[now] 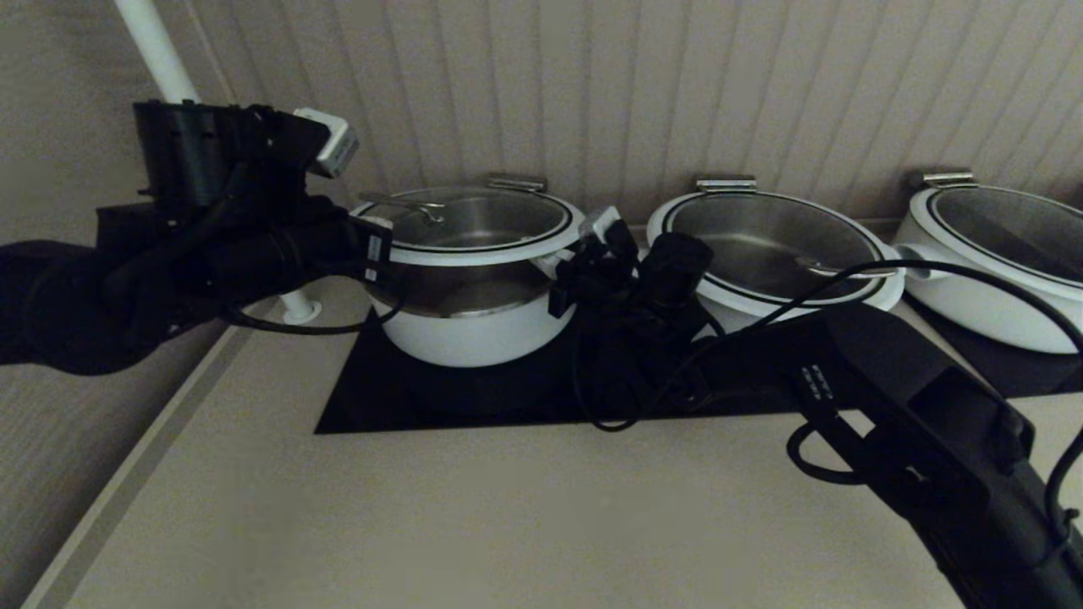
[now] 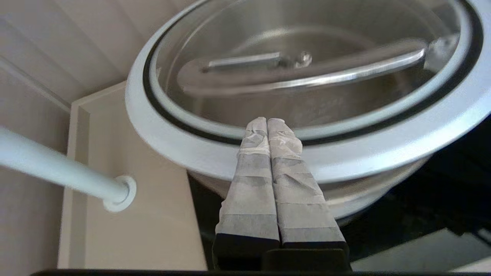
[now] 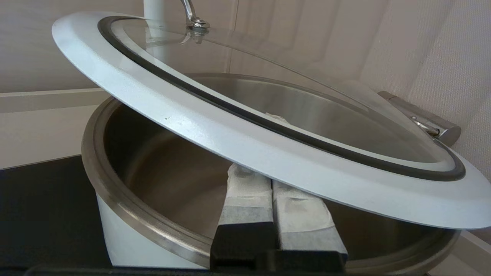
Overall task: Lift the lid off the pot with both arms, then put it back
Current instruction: Hold the pot lid with the right arm
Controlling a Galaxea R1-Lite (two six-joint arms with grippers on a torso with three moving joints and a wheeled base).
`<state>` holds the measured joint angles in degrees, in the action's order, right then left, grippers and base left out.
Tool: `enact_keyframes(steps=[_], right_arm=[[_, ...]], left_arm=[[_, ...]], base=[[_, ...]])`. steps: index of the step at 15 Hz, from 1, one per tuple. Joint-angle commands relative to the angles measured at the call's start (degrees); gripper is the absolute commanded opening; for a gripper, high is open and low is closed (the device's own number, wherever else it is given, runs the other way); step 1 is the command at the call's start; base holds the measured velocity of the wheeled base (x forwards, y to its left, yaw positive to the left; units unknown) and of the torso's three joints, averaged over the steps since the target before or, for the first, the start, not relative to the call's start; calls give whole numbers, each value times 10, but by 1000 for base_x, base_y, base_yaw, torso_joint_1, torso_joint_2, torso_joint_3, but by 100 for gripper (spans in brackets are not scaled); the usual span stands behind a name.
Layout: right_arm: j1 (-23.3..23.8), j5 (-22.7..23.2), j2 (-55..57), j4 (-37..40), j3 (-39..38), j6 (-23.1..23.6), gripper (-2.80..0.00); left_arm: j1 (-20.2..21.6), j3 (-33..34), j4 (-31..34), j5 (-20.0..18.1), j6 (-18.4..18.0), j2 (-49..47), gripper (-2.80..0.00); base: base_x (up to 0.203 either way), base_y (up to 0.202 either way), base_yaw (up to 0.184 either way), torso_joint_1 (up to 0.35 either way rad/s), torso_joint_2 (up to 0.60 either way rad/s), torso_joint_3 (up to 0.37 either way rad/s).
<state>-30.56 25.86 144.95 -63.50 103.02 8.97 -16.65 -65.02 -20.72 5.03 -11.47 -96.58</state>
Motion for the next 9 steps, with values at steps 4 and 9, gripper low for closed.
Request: enact_keyframes(steps=[4,9], right_arm=[[0,2,-2,-4,1,1,-280],[2,2,-1,-3,1,1,-280]], left_arm=[[17,13,13,0,-2,31,-280],[21,56,13,0,-4,64,-280]], base=[[0,0,0,0,0,0],[0,0,0,0,0,0]])
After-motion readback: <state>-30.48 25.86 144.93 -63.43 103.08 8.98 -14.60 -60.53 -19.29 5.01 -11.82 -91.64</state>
